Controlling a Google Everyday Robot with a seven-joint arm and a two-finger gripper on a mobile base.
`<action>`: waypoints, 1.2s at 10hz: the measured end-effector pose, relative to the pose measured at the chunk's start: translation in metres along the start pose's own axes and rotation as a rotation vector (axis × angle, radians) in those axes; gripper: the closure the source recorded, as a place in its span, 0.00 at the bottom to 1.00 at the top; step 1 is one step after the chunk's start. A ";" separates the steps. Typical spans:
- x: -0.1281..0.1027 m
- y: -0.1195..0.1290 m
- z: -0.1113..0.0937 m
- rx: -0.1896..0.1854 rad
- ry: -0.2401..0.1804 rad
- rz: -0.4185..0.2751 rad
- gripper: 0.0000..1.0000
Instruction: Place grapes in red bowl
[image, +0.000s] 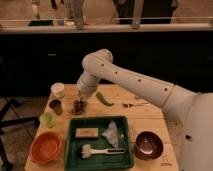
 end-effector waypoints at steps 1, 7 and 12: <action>0.000 0.000 0.000 0.000 0.000 -0.001 1.00; -0.017 -0.060 0.032 0.029 -0.064 -0.130 1.00; -0.079 -0.139 0.077 0.052 -0.118 -0.265 1.00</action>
